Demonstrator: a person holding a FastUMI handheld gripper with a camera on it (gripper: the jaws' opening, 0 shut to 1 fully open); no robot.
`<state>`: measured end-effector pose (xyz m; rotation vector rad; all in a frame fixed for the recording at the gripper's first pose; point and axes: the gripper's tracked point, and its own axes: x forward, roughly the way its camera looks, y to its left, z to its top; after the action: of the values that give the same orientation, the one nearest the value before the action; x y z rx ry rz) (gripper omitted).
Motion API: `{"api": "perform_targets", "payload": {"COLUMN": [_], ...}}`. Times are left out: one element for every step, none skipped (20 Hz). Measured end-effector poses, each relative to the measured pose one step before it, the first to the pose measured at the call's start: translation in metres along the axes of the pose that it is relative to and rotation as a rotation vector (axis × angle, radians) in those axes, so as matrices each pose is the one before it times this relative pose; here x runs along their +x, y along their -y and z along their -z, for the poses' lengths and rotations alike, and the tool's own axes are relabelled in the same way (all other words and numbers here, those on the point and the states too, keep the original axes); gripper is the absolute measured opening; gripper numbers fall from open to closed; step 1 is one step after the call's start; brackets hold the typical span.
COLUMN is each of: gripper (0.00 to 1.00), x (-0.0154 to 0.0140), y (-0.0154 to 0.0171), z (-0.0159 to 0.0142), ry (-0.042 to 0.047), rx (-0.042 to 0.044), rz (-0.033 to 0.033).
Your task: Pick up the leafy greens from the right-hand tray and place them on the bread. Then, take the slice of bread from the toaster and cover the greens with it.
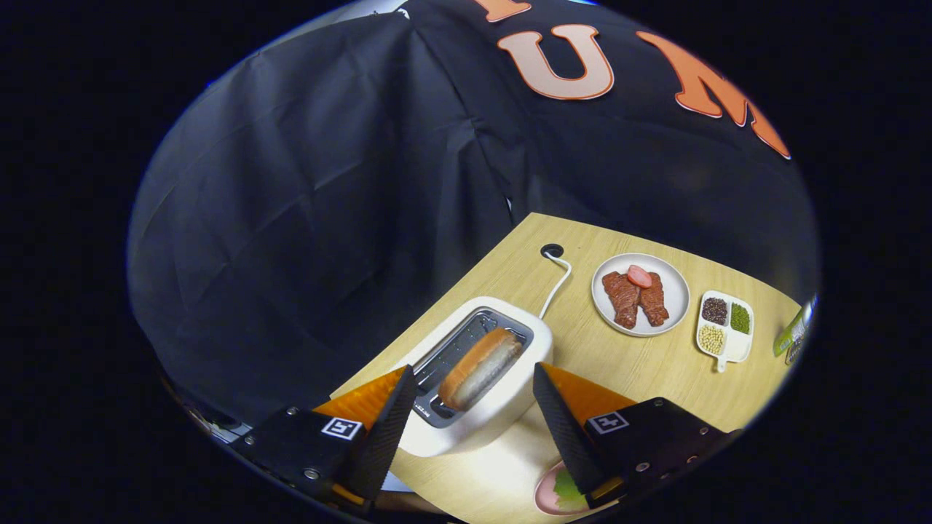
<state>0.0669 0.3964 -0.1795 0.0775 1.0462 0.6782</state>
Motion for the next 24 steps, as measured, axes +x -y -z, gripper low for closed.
{"api": "perform_targets", "payload": {"gripper": [0.96, 0.95, 0.92, 0.91, 0.88, 0.86, 0.81, 0.76, 0.72, 0.67, 0.63, 0.59, 0.51, 0.47, 0.36, 0.30, 0.17, 0.14, 0.11, 0.10, 0.09, 0.09, 0.09, 0.09], "x": [0.00668, 0.00600, 0.00614, 0.00656, 0.00502, 0.00502, 0.00531, 0.00440, 0.00327, 0.00297, 0.00282, 0.00037, -0.00340, -0.00163, -0.00268, -0.00388, -0.00433, -0.00460, -0.00796, -0.00882, -0.00889, -0.00971, -0.01104, -0.01048], "y": [-0.00204, 0.00032, 0.00198, 0.00232, 0.00068, -0.00198, -0.00108, 0.00037, 0.00161, 0.00228, -0.00092, -0.00095, 0.00033, 0.00201, 0.00433, 0.00497, -0.00189, -0.00039, 0.00055, 0.00000, -0.00102, -0.00006, -0.00053, 0.00220], "z": [0.00018, 0.00177, 0.00083, -0.00010, 0.00153, 0.00239, 0.00300, 0.00243, 0.00061, 0.00026, 0.00057, 0.00011, -0.00111, -0.00119, -0.00039, -0.00112, -0.00031, -0.00082, -0.00200, -0.00181, -0.00089, -0.00136, 0.00149, -0.00292], "ry": [-0.01558, -0.02082, -0.01066, -0.00813, -0.01514, -0.01865, -0.01757, -0.01710, -0.01254, -0.00871, -0.00445, -0.00401, 0.00307, 0.00434, 0.01026, 0.01096, 0.01287, 0.00887, 0.01931, 0.01551, 0.02016, 0.01728, 0.01983, 0.02489], "rx": [0.00585, 0.00681, 0.00872, 0.00244, 0.00658, 0.01088, 0.01345, 0.00840, 0.00475, 0.00537, 0.01039, 0.01100, 0.00209, -0.00416, -0.00089, 0.00724, 0.01517, 0.01457, 0.01307, 0.00673, 0.00305, 0.00014, 0.00266, -0.00271], "rz": [0.00063, 0.00628, 0.01398, 0.01324, 0.00867, -0.00411, -0.00156, 0.00075, 0.00849, 0.00819, -0.00535, -0.00474, 0.00664, 0.00428, 0.01701, 0.01343, -0.01481, -0.01403, -0.01140, -0.01327, -0.01168, -0.01201, -0.00760, -0.00591]}}
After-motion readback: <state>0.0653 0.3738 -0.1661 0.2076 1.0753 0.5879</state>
